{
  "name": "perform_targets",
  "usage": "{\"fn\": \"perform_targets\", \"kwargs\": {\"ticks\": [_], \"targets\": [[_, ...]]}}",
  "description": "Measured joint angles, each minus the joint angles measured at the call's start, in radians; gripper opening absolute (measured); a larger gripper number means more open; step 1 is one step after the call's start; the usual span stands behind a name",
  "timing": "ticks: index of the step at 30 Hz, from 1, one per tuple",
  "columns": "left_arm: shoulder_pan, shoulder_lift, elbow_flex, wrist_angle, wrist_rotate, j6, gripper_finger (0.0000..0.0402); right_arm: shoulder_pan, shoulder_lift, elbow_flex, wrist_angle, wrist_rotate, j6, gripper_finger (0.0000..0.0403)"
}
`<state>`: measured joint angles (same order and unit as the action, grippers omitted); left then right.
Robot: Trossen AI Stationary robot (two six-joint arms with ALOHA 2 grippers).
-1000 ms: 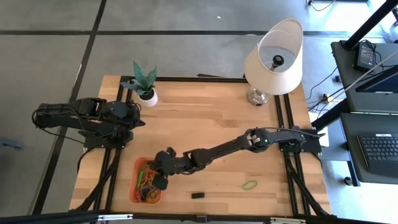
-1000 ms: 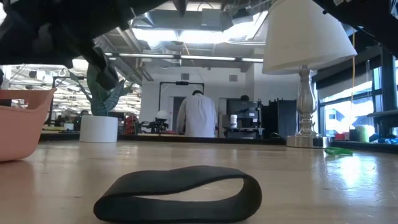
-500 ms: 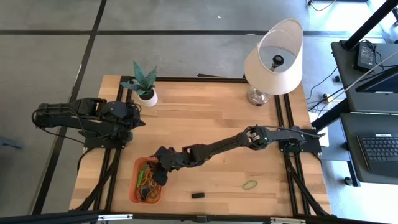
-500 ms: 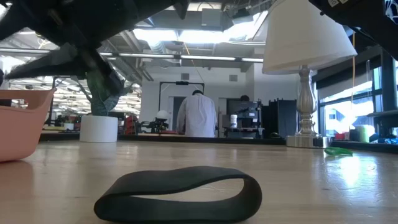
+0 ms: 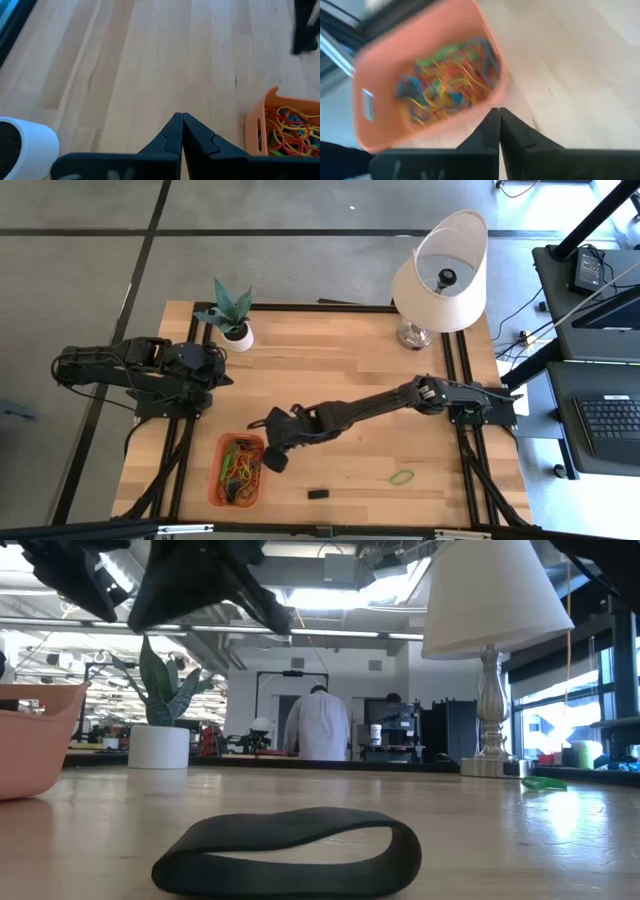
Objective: Pick and place rubber bands into bin
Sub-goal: Put the black rubber band into the orange bin
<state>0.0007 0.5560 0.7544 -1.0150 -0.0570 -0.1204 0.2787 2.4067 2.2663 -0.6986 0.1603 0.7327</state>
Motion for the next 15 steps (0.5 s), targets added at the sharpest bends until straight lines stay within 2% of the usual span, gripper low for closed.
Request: {"fn": "perform_targets", "kwargs": {"ticks": [15], "targets": [[0.000,0.013,0.000,-0.002,0.006,-0.024,0.0003,0.038,-0.002,-0.002,-0.301,0.028,-0.103,0.0002]]}}
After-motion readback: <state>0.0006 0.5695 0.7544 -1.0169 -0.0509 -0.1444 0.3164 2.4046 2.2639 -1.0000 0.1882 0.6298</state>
